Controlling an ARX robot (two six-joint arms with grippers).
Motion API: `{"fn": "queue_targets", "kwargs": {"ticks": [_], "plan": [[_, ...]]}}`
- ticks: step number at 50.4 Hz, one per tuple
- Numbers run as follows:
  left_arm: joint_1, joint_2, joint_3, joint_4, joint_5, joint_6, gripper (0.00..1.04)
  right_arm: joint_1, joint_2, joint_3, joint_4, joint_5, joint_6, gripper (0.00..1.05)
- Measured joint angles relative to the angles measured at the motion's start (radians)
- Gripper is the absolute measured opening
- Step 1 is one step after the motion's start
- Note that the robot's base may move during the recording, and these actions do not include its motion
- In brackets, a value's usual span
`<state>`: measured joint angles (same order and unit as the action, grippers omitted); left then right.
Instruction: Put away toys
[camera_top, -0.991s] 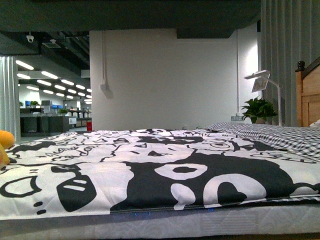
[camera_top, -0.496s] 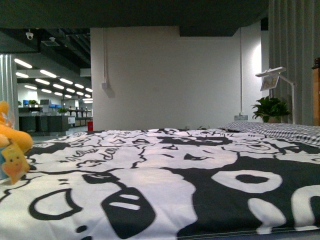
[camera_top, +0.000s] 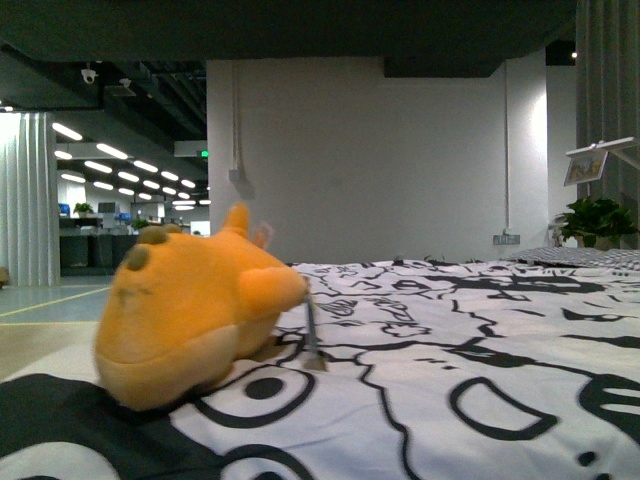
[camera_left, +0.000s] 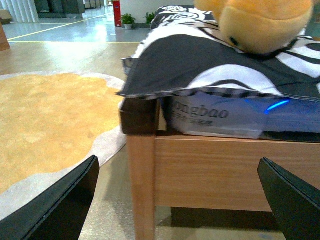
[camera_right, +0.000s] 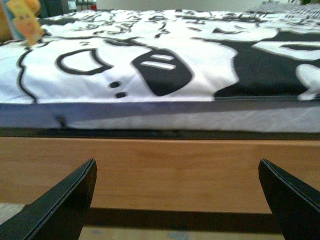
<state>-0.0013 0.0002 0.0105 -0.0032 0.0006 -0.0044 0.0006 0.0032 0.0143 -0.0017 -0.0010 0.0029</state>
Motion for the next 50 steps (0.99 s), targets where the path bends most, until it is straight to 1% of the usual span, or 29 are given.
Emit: {"fn": "queue_targets", "kwargs": {"ticks": [39, 40, 42, 43, 46, 47, 50], "plan": [[0.0, 0.001, 0.0, 0.001, -0.002, 0.0, 0.98, -0.002, 0.002, 0.0, 0.0, -0.013, 0.002, 0.98], [0.0, 0.001, 0.0, 0.001, -0.002, 0.0, 0.98, -0.018, 0.014, 0.002, -0.004, -0.072, 0.011, 0.98], [0.0, 0.001, 0.0, 0.001, -0.002, 0.0, 0.98, -0.091, 0.063, 0.012, 0.008, -0.247, 0.042, 0.98], [0.0, 0.001, 0.0, 0.001, -0.002, 0.0, 0.98, -0.122, 0.092, 0.018, 0.024, -0.317, 0.055, 0.98], [0.0, 0.001, 0.0, 0.001, 0.0, 0.0, 0.98, -0.24, 0.208, 0.054, 0.114, -0.525, 0.109, 0.98], [0.0, 0.001, 0.0, 0.001, -0.001, 0.0, 0.98, -0.26, 0.227, 0.062, 0.132, -0.554, 0.124, 0.98], [0.0, 0.001, 0.0, 0.001, -0.002, 0.0, 0.98, -0.358, 0.334, 0.117, 0.246, -0.692, 0.179, 0.98]]}}
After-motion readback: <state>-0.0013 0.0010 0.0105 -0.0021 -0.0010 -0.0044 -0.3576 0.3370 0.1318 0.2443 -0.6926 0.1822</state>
